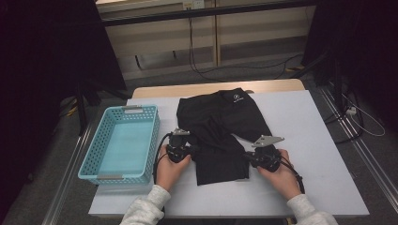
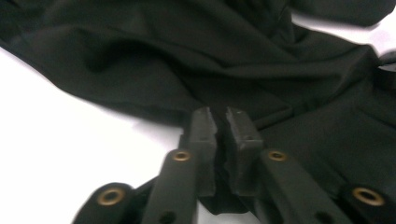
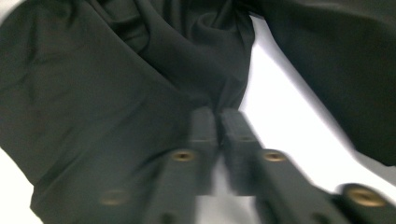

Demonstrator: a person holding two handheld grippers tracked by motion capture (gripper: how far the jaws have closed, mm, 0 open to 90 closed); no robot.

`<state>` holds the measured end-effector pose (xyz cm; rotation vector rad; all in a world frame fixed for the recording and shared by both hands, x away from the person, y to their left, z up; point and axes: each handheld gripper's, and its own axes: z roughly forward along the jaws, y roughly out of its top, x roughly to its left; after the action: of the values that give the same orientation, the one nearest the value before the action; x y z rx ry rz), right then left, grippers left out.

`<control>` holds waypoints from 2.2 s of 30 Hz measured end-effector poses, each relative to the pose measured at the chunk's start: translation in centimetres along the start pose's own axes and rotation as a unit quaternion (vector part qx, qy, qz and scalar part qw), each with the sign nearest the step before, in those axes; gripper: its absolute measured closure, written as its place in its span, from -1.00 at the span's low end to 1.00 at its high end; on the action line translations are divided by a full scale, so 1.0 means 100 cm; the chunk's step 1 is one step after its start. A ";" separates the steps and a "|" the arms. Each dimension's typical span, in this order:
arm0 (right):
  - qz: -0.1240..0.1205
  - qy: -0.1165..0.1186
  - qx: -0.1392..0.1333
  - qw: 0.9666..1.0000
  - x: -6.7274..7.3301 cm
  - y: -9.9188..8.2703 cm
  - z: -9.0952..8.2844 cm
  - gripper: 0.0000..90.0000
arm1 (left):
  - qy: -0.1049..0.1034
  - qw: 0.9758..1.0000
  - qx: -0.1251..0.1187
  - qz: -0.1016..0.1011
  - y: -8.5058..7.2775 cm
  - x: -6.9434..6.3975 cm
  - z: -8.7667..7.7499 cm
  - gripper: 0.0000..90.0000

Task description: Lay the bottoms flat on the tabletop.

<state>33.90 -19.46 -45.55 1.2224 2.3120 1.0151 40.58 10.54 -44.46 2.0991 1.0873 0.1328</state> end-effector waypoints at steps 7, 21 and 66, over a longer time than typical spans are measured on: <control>-0.003 -0.023 -0.015 1.000 0.000 -0.003 -0.009 -0.14 | -0.007 1.000 -0.016 0.012 -0.004 -0.004 -0.015 -0.25; -0.009 -0.005 -0.042 0.999 0.012 -0.015 -0.032 -0.62 | -0.043 0.998 -0.014 0.044 -0.022 -0.024 -0.037 -0.79; -0.005 -0.002 -0.031 0.999 0.006 -0.033 -0.036 -0.61 | -0.056 0.996 0.031 0.062 -0.042 -0.051 -0.019 0.73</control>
<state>29.56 -21.76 -45.46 1.1852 2.2635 1.0717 33.79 9.37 -44.67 2.2027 0.9045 0.0407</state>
